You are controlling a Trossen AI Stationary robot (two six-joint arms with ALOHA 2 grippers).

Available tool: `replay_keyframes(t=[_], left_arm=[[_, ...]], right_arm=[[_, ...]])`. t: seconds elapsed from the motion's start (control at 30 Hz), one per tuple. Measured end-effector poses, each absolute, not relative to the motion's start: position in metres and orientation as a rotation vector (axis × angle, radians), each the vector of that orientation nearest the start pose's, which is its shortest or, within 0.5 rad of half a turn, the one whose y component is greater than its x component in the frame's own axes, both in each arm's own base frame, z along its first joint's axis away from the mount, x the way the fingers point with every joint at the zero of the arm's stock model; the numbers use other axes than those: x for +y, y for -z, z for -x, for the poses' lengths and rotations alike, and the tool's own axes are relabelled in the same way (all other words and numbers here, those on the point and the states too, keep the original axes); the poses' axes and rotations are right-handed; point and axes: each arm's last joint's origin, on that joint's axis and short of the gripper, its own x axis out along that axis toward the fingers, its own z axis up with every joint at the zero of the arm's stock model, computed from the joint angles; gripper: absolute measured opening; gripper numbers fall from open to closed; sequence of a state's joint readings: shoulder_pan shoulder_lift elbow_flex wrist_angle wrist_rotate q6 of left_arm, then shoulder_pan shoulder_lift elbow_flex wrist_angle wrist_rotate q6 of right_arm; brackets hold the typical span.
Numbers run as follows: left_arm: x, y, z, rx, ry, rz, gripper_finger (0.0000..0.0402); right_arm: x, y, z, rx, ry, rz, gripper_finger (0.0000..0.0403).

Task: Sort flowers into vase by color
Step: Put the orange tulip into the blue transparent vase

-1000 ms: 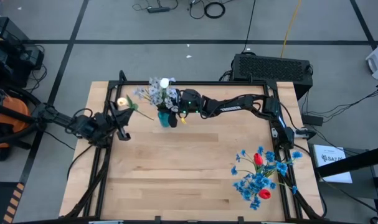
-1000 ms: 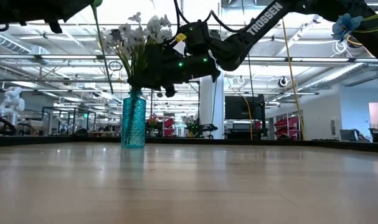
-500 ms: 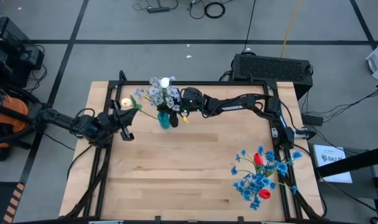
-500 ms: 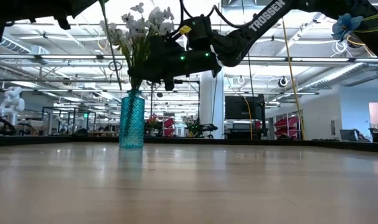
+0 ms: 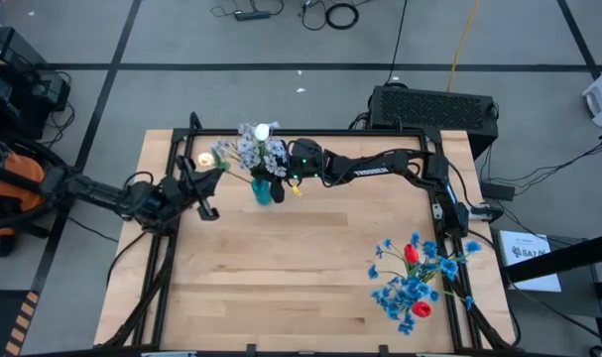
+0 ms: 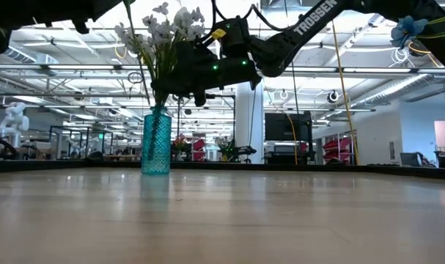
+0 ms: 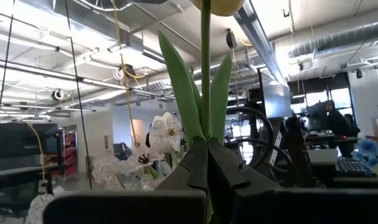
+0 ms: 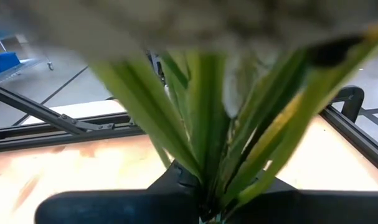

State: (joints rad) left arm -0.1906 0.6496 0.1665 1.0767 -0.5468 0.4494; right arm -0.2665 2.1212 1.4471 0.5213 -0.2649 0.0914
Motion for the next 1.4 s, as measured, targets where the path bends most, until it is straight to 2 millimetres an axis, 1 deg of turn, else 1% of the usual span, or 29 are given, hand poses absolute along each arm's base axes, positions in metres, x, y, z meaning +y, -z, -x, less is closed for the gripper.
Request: replay_keyframes(t=[0.3,0.43,0.63,0.93,1.17,1.4], left_arm=[[-0.002,-0.246,-0.144,-0.436,-0.44,-0.189,0.0],[0.002,-0.246,-0.147,-0.448,-0.45,-0.195,0.0],[0.004,-0.24,-0.153,-0.396,-0.457,-0.208,0.0],[0.008,-0.218,-0.169,-0.243,-0.451,-0.165,0.0],[0.008,-0.209,-0.176,-0.193,-0.449,-0.145,0.0],[0.008,-0.194,-0.18,-0.126,-0.439,-0.083,0.0]], right_arm=[[-0.12,-0.208,-0.466,0.147,0.006,-0.133,0.002],[-0.119,-0.208,-0.467,0.147,0.005,-0.133,0.002],[-0.119,-0.208,-0.466,0.148,0.005,-0.133,0.002],[-0.119,-0.206,-0.466,0.171,0.006,-0.139,0.002],[-0.119,-0.205,-0.466,0.183,0.007,-0.142,0.002],[-0.119,-0.205,-0.466,0.186,0.007,-0.143,0.002]])
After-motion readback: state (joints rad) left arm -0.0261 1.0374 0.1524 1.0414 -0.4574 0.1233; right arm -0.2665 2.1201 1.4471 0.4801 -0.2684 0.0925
